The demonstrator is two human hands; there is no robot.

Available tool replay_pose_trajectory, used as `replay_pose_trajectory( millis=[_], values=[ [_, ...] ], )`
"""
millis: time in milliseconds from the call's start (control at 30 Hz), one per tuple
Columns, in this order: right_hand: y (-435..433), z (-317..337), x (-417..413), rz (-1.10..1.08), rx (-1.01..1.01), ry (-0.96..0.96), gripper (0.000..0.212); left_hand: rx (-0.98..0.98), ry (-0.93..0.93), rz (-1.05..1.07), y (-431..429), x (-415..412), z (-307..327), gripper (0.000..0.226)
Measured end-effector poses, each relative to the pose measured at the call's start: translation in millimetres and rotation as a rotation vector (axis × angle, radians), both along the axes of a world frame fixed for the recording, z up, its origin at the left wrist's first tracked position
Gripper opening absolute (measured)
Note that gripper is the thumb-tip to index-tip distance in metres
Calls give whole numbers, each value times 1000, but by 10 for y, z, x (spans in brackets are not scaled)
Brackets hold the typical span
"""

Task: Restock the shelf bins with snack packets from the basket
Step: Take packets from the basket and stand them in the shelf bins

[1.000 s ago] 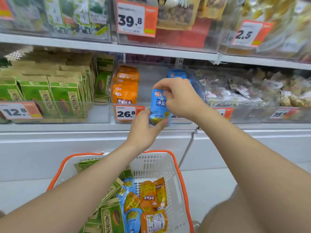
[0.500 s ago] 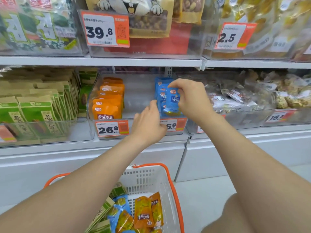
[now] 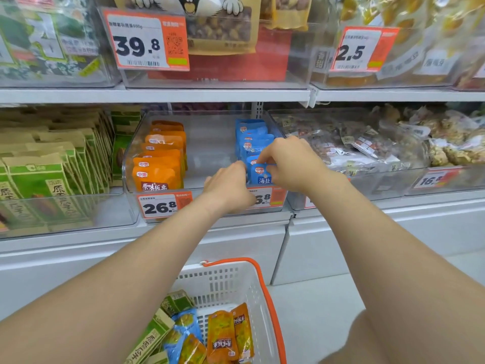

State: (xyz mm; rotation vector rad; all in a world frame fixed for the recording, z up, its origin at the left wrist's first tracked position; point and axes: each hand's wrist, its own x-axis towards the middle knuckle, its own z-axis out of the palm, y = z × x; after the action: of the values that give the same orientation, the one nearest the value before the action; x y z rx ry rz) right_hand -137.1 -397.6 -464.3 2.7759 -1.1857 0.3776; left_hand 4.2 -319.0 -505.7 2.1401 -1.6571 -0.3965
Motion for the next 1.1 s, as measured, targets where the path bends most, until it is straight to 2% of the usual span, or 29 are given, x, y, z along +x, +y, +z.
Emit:
replay_pose_trajectory(
  millis=[100,233,300,467,567,667,767,867,967,1033,1100],
  values=[
    [117,23,-5,-17,-2,-30,39,0,-71,-47,47,15,-29,57],
    [250,65,-16,0,33,-225,23,-44,-135,-58,109,40,-92,58],
    [355,75,18,20,49,-245,20,-119,-101,-64,180,91,-122,60],
    [704,-20,192,46,118,-58,12,-562,163,-91,491,264,-181,54],
    [959,-168,305,63,254,173,9,-737,72,-61,714,323,-230,40],
    [1239,-392,419,79,461,468,6,-766,-30,-106,1026,437,-346,26],
    [1518,-696,566,128,577,653,7,-591,-44,-134,1391,596,-617,24],
    [1797,-988,718,232,563,721,8,-225,-79,-122,1705,750,-960,23],
    [2064,-1205,793,328,504,746,22,162,-139,-175,1910,795,-1222,17],
    [2213,-1346,815,337,503,776,29,333,-197,-237,2027,751,-1377,13],
    [2342,-1472,839,335,496,831,25,466,-245,-303,2141,688,-1533,17]
  ],
)
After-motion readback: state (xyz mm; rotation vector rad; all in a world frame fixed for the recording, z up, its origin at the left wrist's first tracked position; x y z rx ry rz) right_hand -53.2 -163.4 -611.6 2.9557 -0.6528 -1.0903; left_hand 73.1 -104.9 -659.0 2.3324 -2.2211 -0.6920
